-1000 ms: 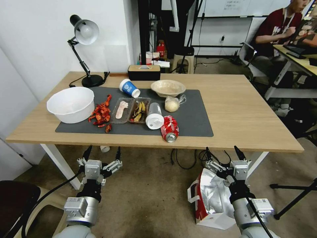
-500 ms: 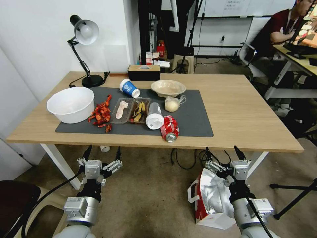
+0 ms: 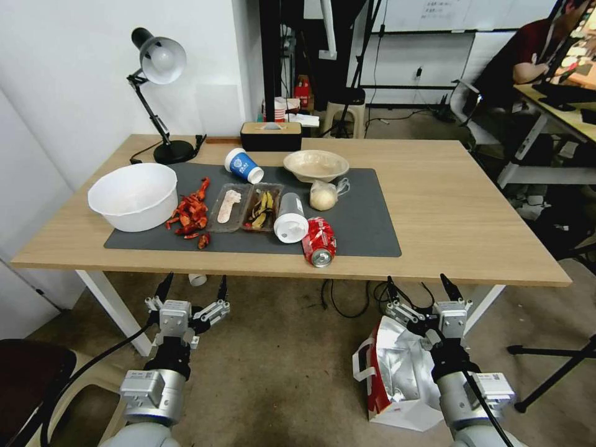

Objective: Pick up the food delivery bag from the floor and place it on the table.

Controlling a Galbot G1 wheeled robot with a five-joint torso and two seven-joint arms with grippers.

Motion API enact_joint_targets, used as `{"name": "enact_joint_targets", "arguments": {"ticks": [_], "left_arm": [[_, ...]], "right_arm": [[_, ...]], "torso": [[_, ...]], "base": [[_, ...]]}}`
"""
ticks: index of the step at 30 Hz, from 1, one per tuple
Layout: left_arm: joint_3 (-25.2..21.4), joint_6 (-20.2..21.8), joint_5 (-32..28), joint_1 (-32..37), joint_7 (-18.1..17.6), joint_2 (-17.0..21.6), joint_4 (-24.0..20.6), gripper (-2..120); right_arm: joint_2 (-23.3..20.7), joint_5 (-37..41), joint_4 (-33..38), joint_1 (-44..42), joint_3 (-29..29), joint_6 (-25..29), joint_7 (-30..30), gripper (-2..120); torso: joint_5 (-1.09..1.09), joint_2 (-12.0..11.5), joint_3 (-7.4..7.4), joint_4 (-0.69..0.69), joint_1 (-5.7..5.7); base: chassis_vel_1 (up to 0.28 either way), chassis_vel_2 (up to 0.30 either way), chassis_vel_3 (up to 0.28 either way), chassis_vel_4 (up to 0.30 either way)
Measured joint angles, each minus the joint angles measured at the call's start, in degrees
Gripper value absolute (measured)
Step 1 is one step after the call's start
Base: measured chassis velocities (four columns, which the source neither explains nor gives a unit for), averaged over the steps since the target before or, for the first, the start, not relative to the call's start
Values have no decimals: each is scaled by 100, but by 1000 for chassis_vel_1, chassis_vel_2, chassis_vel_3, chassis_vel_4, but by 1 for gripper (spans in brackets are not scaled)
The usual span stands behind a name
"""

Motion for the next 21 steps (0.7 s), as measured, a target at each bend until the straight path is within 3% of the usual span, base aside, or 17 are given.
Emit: {"name": "enact_joint_targets", "arguments": {"ticks": [8, 12, 13, 16, 21], "left_arm": [[-13, 387, -282, -87, -219, 30, -77, 100], [-49, 1096, -787, -254, -615, 92, -228, 100], [-49, 1096, -787, -254, -615, 92, -228, 100], [-86, 1843, -1316, -421, -1027, 154, -386, 100], [-115, 2430, -1735, -555, -1354, 207, -509, 100]], "right_arm": [[-210, 270, 29, 88, 97, -340, -327, 100], [-650, 838, 103, 279, 307, -1069, -1041, 100], [-650, 838, 103, 279, 307, -1069, -1041, 100], [-1113, 1441, 184, 484, 528, -1846, -1800, 100], [-1495, 1949, 230, 660, 700, -2436, -2365, 100]], "torso": [[0, 0, 0, 0, 0], [1, 0, 0, 0, 0], [1, 0, 0, 0, 0], [1, 0, 0, 0, 0], [0, 0, 0, 0, 0]], "base": [[0, 0, 0, 0], [0, 0, 0, 0], [0, 0, 0, 0], [0, 0, 0, 0], [0, 0, 0, 0]]}}
